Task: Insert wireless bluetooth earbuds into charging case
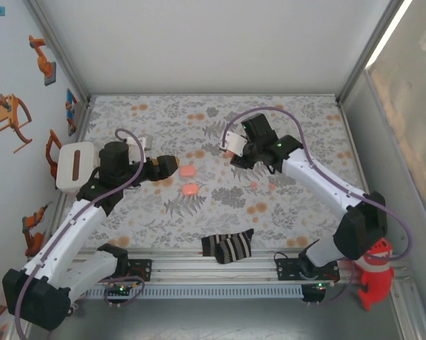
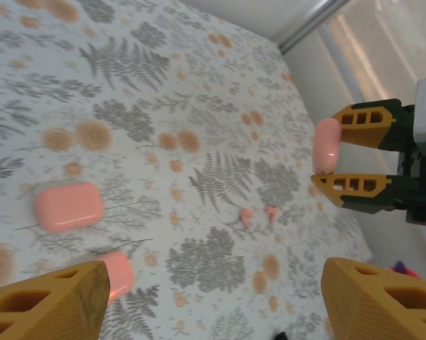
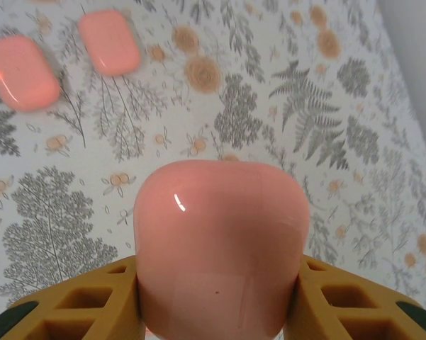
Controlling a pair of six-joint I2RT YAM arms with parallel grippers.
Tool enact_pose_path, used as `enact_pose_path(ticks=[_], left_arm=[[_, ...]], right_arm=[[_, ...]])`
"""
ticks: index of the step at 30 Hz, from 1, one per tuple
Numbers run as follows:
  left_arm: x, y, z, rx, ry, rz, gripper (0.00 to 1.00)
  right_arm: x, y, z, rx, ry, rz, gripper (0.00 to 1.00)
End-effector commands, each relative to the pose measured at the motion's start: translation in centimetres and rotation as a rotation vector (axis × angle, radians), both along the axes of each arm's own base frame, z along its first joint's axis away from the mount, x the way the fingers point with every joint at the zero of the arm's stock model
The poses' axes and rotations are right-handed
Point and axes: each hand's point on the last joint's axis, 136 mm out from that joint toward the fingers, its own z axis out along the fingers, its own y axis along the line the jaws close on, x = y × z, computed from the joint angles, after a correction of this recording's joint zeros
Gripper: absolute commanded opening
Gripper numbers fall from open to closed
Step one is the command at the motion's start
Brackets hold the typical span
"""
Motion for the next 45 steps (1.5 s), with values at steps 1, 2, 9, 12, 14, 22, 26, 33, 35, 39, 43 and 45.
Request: enact_pose_path(ticks=[1, 2, 9, 12, 14, 22, 26, 33, 35, 39, 43, 45], left_arm=[[-1.2, -2.9, 5.1, -0.190, -0.054, -0.197, 0.76], [-1.4, -3.5, 5.6, -0.215, -0.054, -0.241, 0.75], [-2.4, -5.3, 6.6, -0.270, -0.044, -0.369, 0.73], [-2.9, -6.3, 6.8, -0.275, -0.058, -0.412, 0.73], [-3.2, -7.1, 6.7, -0.272, -0.055, -0.435, 0.73], [-3.7, -9.7, 6.7, -0.270, -0.050, -0.506, 0.71], [-3.6, -10.4, 6.3, -0.259, -0.040, -0.521, 0.69], [-3.8, -11.5, 5.9, -0.251, -0.029, -0.550, 0.65], [-3.8, -11.8, 5.7, -0.248, -0.024, -0.558, 0.64], [-3.6, -12.3, 5.6, -0.246, -0.020, -0.565, 0.57], [-3.5, -12.6, 5.5, -0.244, -0.017, -0.569, 0.48], [-3.5, -12.6, 5.5, -0.244, -0.015, -0.571, 0.44]], right_arm=[[-1.7, 1.2, 3.3, 0.043, -0.091, 0.057, 0.33], [-2.3, 1.4, 3.9, 0.049, -0.105, 0.073, 0.33], [-4.7, 2.7, 6.6, 0.040, -0.152, 0.141, 0.32], [-4.8, 3.2, 6.5, 0.008, -0.160, 0.149, 0.32], [-4.8, 3.6, 6.5, 0.007, -0.165, 0.155, 0.32], [-5.1, 4.5, 6.8, 0.018, -0.171, 0.177, 0.32], [-5.4, 4.8, 6.8, 0.022, -0.172, 0.187, 0.32], [-5.6, 5.1, 7.2, 0.025, -0.183, 0.192, 0.32], [-5.6, 5.1, 7.1, 0.022, -0.183, 0.192, 0.32], [-5.8, 5.2, 7.2, 0.024, -0.184, 0.197, 0.32], [-6.0, 5.3, 7.2, 0.024, -0.183, 0.201, 0.32], [-5.9, 5.3, 7.2, 0.022, -0.184, 0.201, 0.32]])
